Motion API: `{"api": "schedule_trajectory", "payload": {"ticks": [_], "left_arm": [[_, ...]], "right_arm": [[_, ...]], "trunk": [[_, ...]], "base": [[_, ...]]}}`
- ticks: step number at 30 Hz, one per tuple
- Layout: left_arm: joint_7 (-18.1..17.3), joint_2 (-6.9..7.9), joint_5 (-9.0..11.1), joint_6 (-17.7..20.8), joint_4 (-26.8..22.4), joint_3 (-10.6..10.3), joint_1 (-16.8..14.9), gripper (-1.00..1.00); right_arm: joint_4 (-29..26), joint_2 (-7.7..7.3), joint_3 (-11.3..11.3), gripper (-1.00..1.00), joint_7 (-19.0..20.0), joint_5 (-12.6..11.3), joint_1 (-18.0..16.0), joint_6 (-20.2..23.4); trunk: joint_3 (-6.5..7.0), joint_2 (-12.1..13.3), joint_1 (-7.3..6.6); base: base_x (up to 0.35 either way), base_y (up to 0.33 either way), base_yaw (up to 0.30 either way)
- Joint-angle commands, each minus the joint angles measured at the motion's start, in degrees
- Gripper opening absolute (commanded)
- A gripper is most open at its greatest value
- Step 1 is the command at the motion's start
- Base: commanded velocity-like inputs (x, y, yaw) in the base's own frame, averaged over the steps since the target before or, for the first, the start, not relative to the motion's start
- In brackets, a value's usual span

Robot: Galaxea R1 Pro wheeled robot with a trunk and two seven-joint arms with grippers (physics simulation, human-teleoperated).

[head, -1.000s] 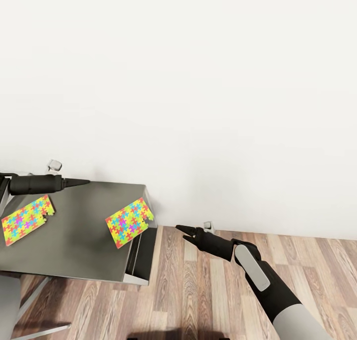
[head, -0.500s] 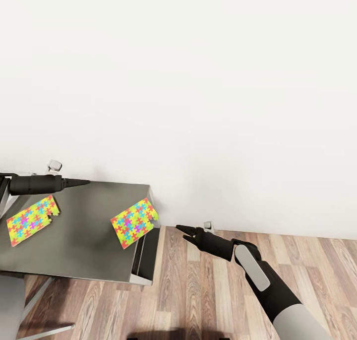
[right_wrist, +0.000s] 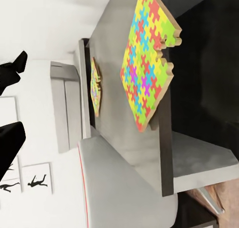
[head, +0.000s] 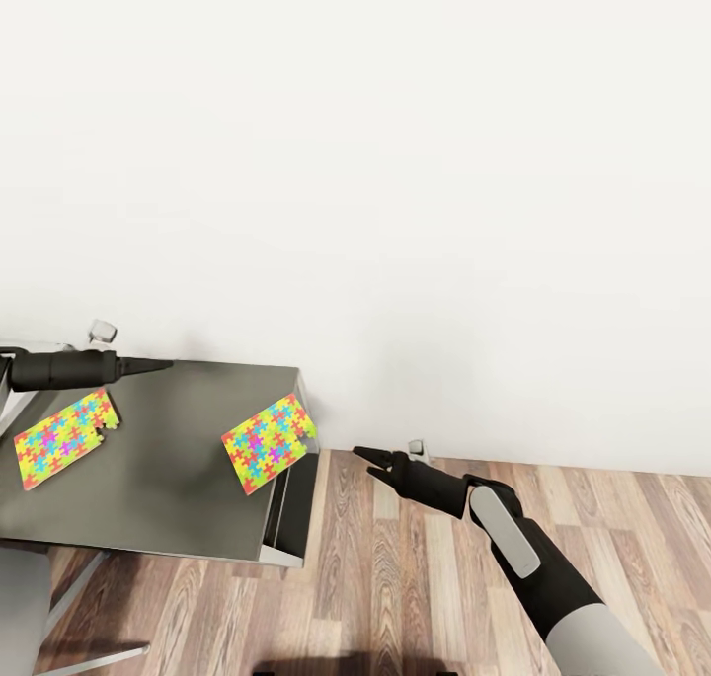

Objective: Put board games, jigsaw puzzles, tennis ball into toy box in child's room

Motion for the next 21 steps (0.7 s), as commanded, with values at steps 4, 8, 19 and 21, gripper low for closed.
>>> {"api": "schedule_trajectory", "payload": {"ticks": [4,8,19,21], "left_arm": [[-0.5,0.11,0.8,0.6,-0.3,0.2,0.6,1.00],[-0.5,0.28,2.9,0.6,-1.2,0.2,1.4,1.00],[-0.5,1.07,7.8,1.1,-6.2,0.0,4.6,1.00],[-0.5,1.16,8.0,1.2,-6.6,0.0,4.8,1.00]], "right_arm": [[0.0,-0.06,0.0,1.00,0.0,-0.1,-0.3,0.1],[0.1,-0.04,0.0,1.00,0.0,0.1,-0.5,0.1],[1.6,0.53,-0.2,1.00,0.1,2.3,-0.8,-0.2],[1.7,0.57,-0.2,1.00,0.1,2.5,-0.8,-0.7]], "trunk": [[-0.08,-0.1,0.03],[-0.80,-1.7,0.91],[-2.78,-6.1,3.33],[-3.14,-6.9,3.76]], "base": [[0.000,0.000,0.000],[0.000,0.000,0.000],[0.000,0.000,0.000],[0.000,0.000,0.000]]}}
